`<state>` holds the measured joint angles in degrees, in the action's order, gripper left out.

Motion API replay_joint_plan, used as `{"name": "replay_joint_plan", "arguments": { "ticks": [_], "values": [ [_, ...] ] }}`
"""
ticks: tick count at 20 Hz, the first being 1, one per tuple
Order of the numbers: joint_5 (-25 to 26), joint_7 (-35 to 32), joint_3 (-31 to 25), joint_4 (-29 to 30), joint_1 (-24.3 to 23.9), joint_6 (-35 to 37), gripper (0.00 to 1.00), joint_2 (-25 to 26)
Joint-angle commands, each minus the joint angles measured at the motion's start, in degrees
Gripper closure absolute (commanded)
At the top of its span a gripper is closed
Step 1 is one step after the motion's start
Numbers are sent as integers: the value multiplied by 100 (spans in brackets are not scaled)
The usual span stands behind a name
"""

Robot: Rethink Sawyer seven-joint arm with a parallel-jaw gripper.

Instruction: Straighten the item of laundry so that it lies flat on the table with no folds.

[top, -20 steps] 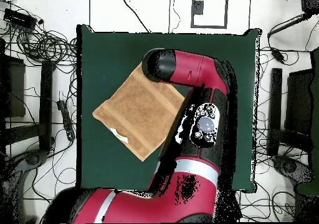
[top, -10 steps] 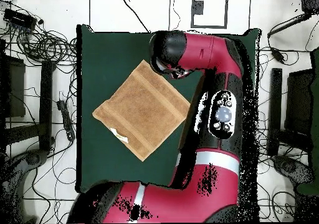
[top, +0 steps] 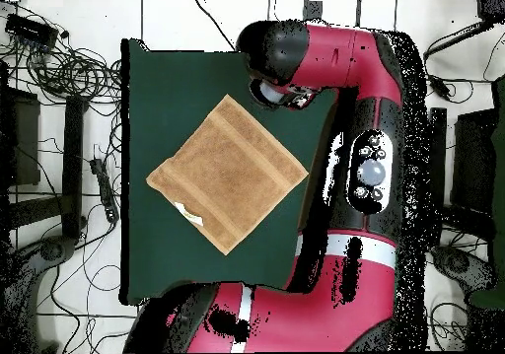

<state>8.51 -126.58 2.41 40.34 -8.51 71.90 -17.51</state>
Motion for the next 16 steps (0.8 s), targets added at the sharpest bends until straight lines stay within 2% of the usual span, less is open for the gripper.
{"name": "replay_joint_plan", "arguments": {
  "ticks": [1,4,16],
  "values": [
    [-10,1439,-824,63,97,402,0,65],
    [-76,1217,-806,134,132,205,0,128],
    [-116,1164,-890,132,86,-43,0,309]
  ]
}}
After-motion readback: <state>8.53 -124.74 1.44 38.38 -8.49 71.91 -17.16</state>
